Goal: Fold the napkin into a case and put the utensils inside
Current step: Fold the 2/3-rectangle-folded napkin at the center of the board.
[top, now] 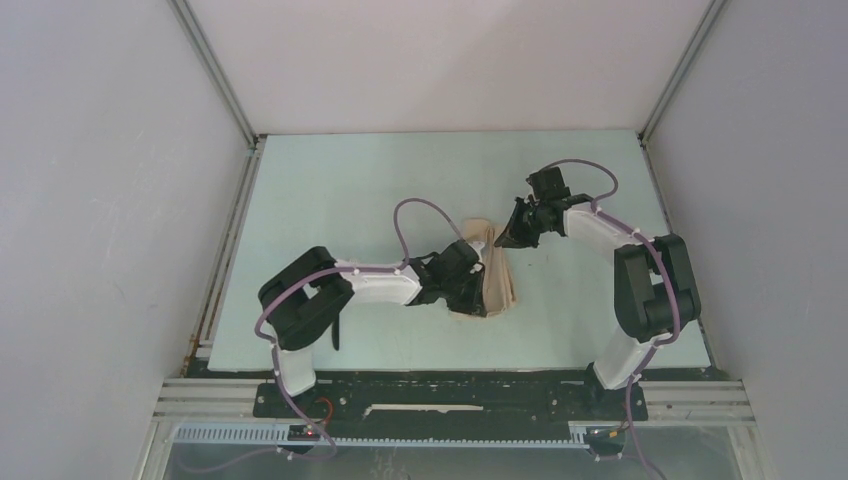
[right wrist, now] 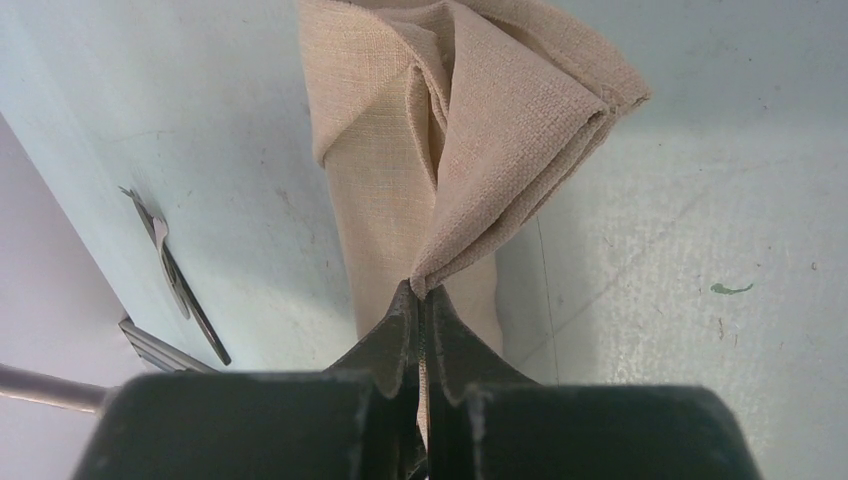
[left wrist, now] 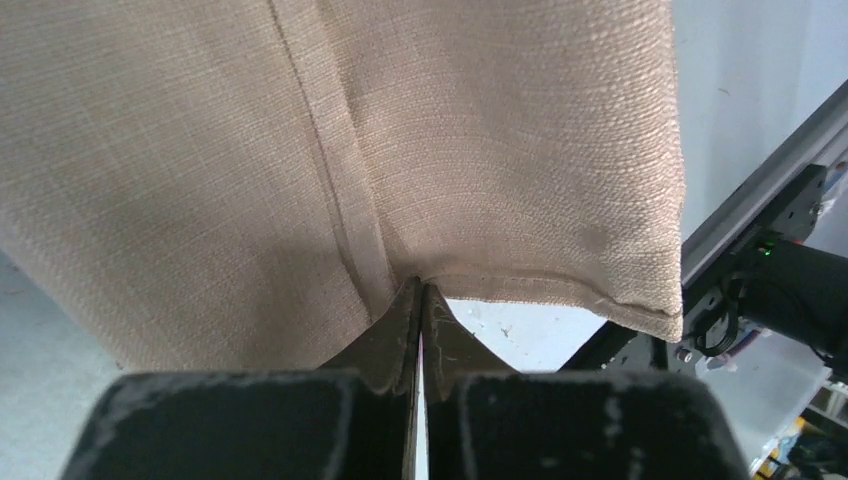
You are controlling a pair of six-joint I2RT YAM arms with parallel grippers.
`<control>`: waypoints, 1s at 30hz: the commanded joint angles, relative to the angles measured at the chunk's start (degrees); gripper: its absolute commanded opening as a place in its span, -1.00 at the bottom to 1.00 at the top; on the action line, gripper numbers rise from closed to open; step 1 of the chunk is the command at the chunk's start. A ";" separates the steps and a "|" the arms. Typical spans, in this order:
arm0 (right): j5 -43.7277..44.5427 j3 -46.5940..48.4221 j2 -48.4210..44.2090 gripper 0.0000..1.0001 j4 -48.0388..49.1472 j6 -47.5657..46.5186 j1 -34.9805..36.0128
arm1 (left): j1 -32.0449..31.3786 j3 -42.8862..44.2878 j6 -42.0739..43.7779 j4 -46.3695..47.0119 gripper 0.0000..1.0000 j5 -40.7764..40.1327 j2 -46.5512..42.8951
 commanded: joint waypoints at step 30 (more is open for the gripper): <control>-2.43 -3.86 -5.07 -1.00 1.93 9.61 -1.06 | -15.82 25.58 4.85 -20.85 0.81 -44.88 5.36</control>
